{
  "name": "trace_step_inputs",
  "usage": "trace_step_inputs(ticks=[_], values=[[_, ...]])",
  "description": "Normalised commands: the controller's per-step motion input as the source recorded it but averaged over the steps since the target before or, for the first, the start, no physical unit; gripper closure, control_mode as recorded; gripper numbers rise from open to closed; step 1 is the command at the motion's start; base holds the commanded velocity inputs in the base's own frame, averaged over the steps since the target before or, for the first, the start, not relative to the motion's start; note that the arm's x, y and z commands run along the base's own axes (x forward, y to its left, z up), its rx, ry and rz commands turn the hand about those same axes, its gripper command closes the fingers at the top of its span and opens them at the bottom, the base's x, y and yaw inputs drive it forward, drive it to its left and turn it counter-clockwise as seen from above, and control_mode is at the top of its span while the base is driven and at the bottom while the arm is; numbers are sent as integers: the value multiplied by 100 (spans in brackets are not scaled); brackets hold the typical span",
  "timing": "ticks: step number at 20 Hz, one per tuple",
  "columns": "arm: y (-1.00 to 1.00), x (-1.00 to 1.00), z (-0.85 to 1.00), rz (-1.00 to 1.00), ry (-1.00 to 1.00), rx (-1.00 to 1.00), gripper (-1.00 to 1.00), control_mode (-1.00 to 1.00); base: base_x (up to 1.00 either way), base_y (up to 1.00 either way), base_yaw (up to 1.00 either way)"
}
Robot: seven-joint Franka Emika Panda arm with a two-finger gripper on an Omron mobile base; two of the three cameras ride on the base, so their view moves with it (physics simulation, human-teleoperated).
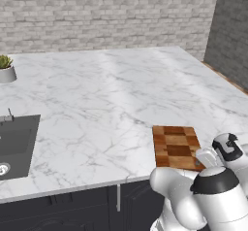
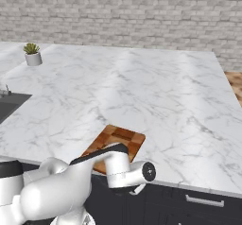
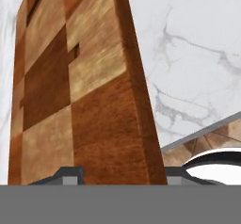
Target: Move the cutting board and knife to the sink. Then move spray from the cabinet to the counter.
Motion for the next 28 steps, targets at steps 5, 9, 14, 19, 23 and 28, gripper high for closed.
trace_step_inputs(ticks=[5, 9, 14, 19, 23, 28], values=[[-5, -14, 13, -1, -4, 2, 100, -100, 0, 0, 0], [-21, -44, 74, -6, -18, 9, 100, -100, 0, 0, 0], [-5, -37, 100, -9, -23, 10, 100, -100, 0, 0, 0], [6, -4, 100, -11, -27, 10, 100, -100, 0, 0, 0], [30, 0, 100, -19, -28, 14, 100, -100, 0, 0, 0], [40, -8, 100, -20, -25, 14, 100, -100, 0, 0, 0]])
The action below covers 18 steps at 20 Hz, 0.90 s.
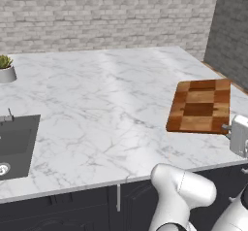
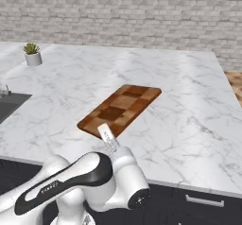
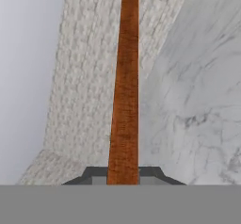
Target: Move the cutting board and knife to the sink. Then move spray from the cabinet to the counter.
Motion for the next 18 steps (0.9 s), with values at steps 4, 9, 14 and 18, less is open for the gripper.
trace_step_inputs(ticks=[4, 9, 14, 18], values=[[25, -4, 76, -11, -13, 1, 100, -100, 0, 0, 0], [0, -1, 5, 0, 0, 0, 100, -100, 0, 0, 0], [0, 0, 0, 0, 0, 0, 100, -100, 0, 0, 0], [7, 0, 1, 0, 0, 0, 100, -100, 0, 0, 0]])
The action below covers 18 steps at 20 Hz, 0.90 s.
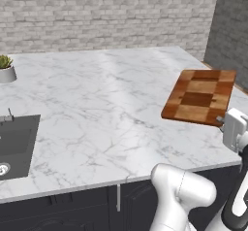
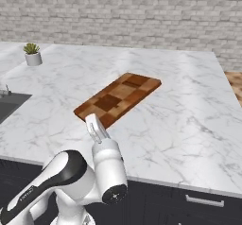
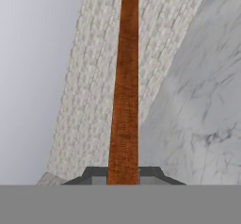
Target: Move the cutting board and knife to the sink. Then move spray from the cabinet to the counter.
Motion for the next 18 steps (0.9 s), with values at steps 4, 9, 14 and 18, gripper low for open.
trace_step_inputs(ticks=[4, 9, 14, 18], values=[[16, -7, 1, 0, 0, -1, 100, -100, 0, 0, 0], [29, -21, 10, 0, 0, -3, 100, 100, -9, 9, 0], [0, 0, 0, 0, 0, 0, 100, 100, -43, 64, 0], [0, 0, 0, 0, 0, 0, 100, 100, -41, 100, 0]])
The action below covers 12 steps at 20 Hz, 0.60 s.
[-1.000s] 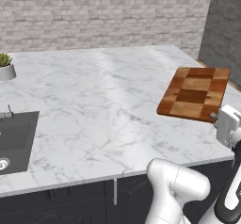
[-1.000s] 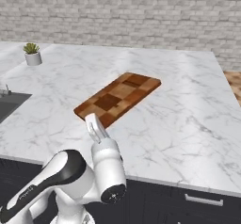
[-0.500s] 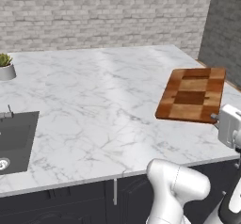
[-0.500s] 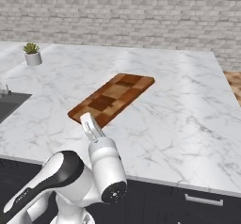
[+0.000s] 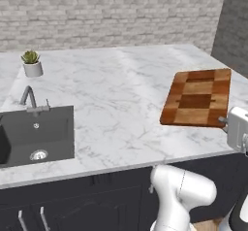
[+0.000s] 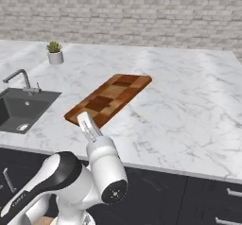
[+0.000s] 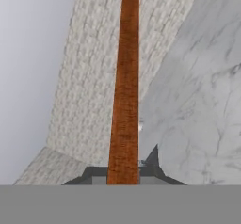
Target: Move the cutting board and knife to the sink. Then move spray from the cabinet to the counter.
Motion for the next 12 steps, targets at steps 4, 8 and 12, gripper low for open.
trace_step_inputs(ticks=[4, 8, 12], values=[[0, 0, 0, 0, 0, 0, 100, 100, -23, 100, 0], [0, 0, 0, 0, 0, 0, 100, 100, -1, 100, 0], [0, 0, 0, 0, 0, 0, 100, 100, 8, 89, -2]])
